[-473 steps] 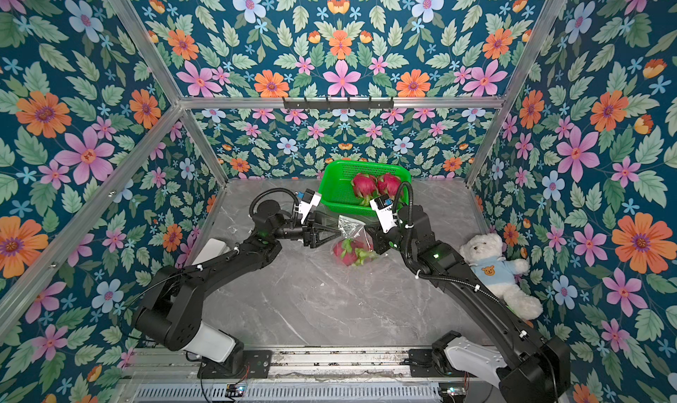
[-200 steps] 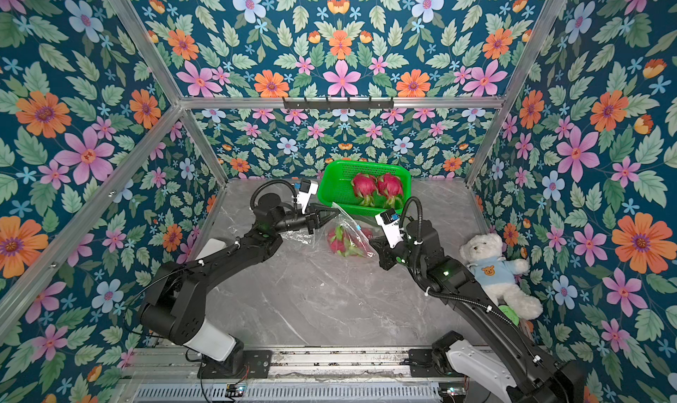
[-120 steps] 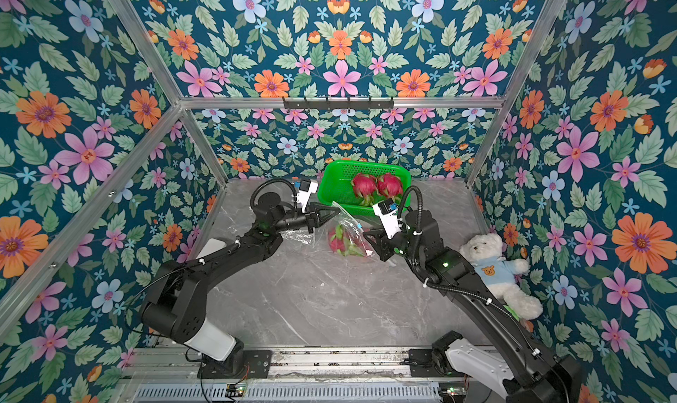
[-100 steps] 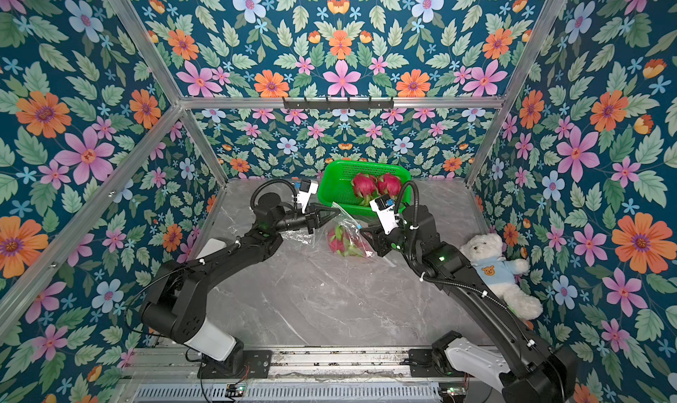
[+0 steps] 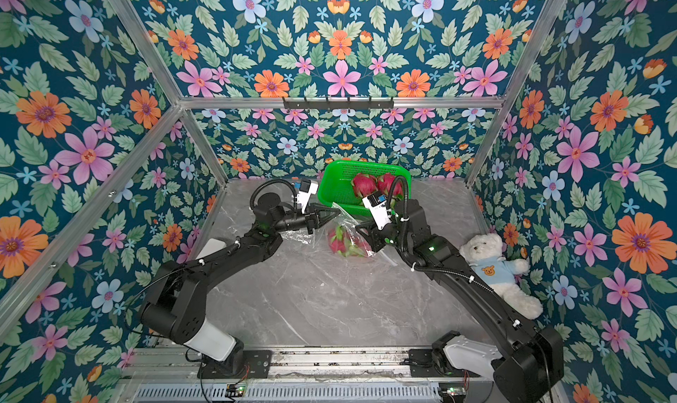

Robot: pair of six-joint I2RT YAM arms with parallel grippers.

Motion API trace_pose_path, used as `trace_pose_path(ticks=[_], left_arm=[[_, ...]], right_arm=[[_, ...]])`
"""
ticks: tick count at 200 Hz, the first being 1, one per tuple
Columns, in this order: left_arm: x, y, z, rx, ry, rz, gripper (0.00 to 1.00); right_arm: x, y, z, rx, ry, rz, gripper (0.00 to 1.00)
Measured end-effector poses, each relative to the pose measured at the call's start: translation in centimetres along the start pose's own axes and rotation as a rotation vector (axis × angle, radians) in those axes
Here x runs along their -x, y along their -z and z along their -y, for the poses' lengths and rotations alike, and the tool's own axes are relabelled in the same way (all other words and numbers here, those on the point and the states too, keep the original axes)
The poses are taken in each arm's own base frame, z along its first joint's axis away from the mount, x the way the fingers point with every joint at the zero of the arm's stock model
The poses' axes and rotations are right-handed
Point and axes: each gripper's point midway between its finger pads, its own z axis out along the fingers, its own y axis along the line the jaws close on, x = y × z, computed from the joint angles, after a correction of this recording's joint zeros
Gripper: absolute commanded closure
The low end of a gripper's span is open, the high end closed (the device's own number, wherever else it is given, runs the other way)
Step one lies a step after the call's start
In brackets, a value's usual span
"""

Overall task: Open the zip-top bag and take out the dragon fruit
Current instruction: Unzip the zipper on the zipper food storage bag.

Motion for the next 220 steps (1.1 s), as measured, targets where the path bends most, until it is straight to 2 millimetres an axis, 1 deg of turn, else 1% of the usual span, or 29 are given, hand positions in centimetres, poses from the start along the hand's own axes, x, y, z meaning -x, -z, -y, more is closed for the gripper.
trace_pose_path(ticks=[37, 59, 132, 199, 220], left_arm=[[0.2, 0.1, 0.2, -0.001, -0.005, 0.004, 1.0], [0.2, 0.1, 0.2, 0.001, -0.005, 0.005, 1.0], [0.3, 0.3, 0.2, -0.008, -0.004, 0.001, 1.0], [0.7, 0.9, -0.6, 0.004, 0.019, 0.017, 1.0], [1.0, 1.2, -1.0, 0.016, 0.021, 0.023, 1.0]], right_arm=[[0.1, -0.2, 0.0, 0.005, 0.004, 0.008, 0.94], [-0.1, -0.2, 0.0, 0.005, 0.002, 0.005, 0.97], [-1.1, 0.9, -0.4, 0.01, -0.006, 0.051, 0.97], [-3.5, 2.2, -0.5, 0.002, -0.076, 0.045, 0.97], [-4.9, 2.8, -0.3, -0.018, -0.096, 0.022, 0.97]])
